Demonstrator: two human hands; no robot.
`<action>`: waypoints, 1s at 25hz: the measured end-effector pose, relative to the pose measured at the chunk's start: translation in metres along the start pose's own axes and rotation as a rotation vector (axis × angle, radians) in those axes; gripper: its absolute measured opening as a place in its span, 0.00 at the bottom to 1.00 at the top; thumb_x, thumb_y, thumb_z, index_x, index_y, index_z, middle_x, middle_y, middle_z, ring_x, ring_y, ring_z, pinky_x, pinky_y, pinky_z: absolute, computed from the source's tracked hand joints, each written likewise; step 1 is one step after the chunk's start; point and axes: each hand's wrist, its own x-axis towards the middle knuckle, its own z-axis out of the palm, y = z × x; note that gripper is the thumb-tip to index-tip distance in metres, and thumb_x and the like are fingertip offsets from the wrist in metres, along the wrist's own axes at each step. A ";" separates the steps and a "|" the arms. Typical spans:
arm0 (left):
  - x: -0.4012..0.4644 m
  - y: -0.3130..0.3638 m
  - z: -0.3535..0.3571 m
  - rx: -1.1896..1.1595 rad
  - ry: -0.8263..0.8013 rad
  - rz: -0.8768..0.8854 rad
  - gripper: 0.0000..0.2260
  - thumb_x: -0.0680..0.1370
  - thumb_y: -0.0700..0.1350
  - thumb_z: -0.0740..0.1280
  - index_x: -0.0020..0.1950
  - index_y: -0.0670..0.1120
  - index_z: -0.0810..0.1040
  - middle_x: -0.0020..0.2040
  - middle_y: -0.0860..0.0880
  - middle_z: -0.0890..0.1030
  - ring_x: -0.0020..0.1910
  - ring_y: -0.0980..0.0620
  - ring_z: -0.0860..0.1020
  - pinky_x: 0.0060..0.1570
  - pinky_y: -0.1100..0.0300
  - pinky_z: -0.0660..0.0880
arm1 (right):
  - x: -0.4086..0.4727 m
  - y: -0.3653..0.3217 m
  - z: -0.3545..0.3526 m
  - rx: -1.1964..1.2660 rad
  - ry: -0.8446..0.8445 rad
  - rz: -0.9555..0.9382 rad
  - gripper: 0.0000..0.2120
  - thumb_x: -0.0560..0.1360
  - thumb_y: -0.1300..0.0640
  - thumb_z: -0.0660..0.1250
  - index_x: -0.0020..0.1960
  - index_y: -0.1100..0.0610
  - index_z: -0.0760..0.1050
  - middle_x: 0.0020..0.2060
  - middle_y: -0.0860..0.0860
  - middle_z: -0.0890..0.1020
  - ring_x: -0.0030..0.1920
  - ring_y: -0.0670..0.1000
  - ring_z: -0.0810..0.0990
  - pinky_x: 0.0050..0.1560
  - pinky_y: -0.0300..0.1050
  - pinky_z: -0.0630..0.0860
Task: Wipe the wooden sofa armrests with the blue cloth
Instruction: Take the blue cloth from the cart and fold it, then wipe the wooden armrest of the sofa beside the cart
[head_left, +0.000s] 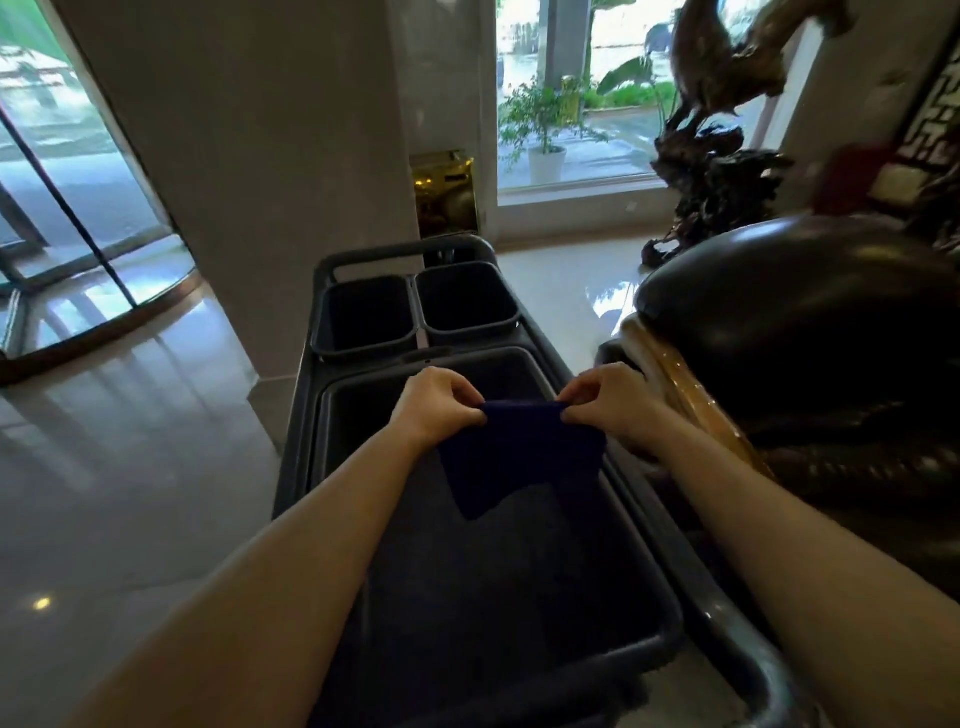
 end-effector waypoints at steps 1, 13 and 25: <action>-0.001 0.014 -0.003 -0.002 -0.004 0.029 0.05 0.65 0.42 0.74 0.39 0.50 0.83 0.32 0.57 0.79 0.32 0.62 0.76 0.34 0.70 0.69 | -0.005 0.000 -0.012 -0.014 0.026 -0.013 0.07 0.65 0.60 0.73 0.43 0.54 0.83 0.36 0.49 0.83 0.35 0.42 0.78 0.41 0.30 0.74; -0.038 0.245 0.071 0.006 -0.004 0.292 0.09 0.68 0.40 0.72 0.47 0.41 0.82 0.45 0.44 0.83 0.46 0.49 0.80 0.52 0.56 0.76 | -0.118 0.080 -0.227 -0.164 0.220 -0.104 0.09 0.65 0.60 0.73 0.45 0.55 0.82 0.37 0.46 0.81 0.37 0.40 0.77 0.42 0.28 0.68; -0.023 0.352 0.272 -0.051 -0.128 0.182 0.07 0.69 0.39 0.71 0.46 0.46 0.83 0.39 0.52 0.79 0.39 0.56 0.77 0.40 0.65 0.71 | -0.173 0.276 -0.313 -0.113 0.069 0.014 0.10 0.67 0.59 0.73 0.36 0.44 0.77 0.33 0.41 0.80 0.37 0.39 0.78 0.32 0.28 0.68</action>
